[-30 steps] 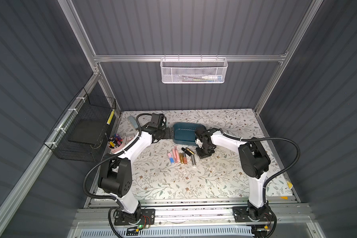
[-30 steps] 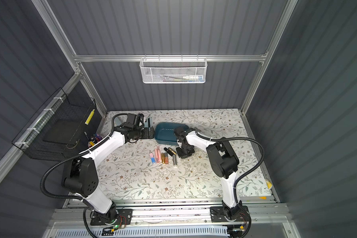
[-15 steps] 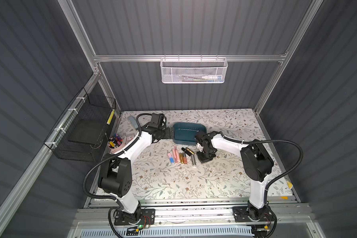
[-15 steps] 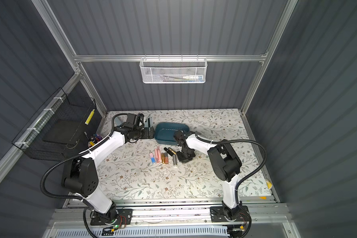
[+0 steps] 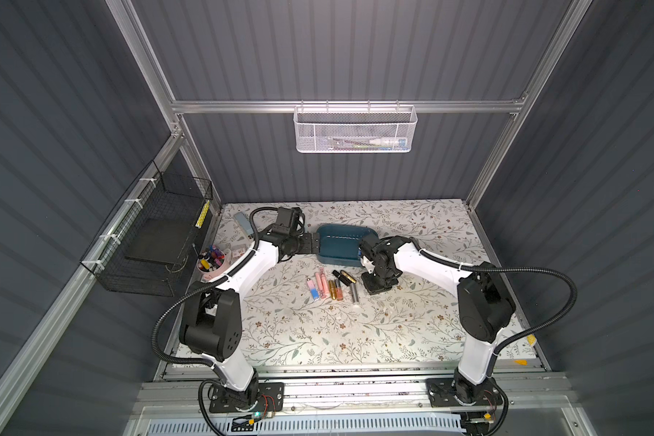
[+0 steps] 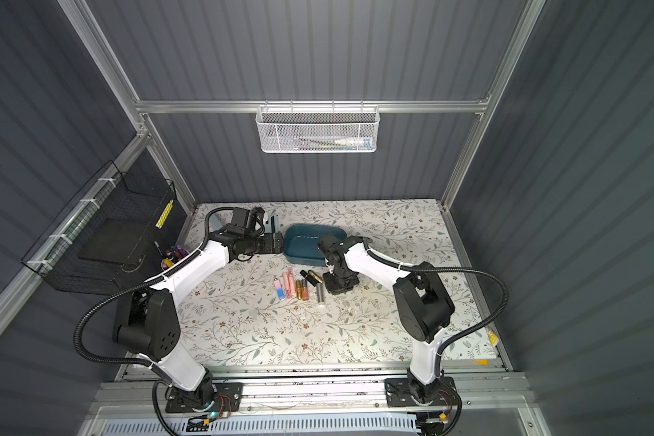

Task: Put the lipstick into the storage box
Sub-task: Pick up the lipstick at the center of the board, then place the lipstick in the storage box.

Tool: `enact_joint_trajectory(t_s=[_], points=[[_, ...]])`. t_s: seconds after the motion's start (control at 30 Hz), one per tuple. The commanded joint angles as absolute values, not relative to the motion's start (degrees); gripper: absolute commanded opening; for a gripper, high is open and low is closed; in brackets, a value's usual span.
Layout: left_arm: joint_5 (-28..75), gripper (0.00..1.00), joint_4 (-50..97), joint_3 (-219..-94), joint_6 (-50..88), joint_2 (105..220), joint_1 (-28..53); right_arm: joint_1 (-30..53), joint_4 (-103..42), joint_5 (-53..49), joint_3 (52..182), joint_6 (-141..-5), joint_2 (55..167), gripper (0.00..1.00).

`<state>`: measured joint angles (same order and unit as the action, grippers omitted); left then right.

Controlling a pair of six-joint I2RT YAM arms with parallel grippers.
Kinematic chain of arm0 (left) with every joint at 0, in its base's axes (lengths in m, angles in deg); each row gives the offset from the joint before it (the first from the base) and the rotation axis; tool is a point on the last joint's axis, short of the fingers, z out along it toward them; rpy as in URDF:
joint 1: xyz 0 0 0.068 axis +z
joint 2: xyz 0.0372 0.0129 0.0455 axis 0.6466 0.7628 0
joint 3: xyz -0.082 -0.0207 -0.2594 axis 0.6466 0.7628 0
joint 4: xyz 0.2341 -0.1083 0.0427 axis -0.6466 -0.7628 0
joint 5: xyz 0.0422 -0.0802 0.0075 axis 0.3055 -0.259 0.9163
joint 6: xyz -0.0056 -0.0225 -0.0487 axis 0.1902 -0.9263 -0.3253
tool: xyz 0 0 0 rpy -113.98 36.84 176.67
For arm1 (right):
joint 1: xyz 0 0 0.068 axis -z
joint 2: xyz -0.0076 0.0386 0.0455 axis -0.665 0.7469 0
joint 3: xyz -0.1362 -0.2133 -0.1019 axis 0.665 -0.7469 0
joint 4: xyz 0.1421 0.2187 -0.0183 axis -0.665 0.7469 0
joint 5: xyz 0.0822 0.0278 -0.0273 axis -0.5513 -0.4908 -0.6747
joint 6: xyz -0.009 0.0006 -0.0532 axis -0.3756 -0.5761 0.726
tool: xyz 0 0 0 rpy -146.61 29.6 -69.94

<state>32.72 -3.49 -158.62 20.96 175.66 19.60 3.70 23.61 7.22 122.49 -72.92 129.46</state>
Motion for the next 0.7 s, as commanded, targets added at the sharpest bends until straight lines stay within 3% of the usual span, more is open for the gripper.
enact_joint_trajectory(t_s=[0.0, 0.37, 0.67], points=[[31.83, 1.0, -3.25, -158.94, 21.74, 177.14, 19.55, 3.35, 26.8, 8.2, 125.48, -73.03, 128.31, 0.23], [32.37, 1.0, -3.24, -159.58, 22.23, 178.38, 19.55, 4.36, 31.31, 10.14, 138.04, -70.68, 132.16, 0.23], [33.11, 1.0, -4.27, -160.97, 23.58, 179.38, 19.57, 7.83, 34.0, 9.7, 155.03, -68.04, 141.73, 0.23]])
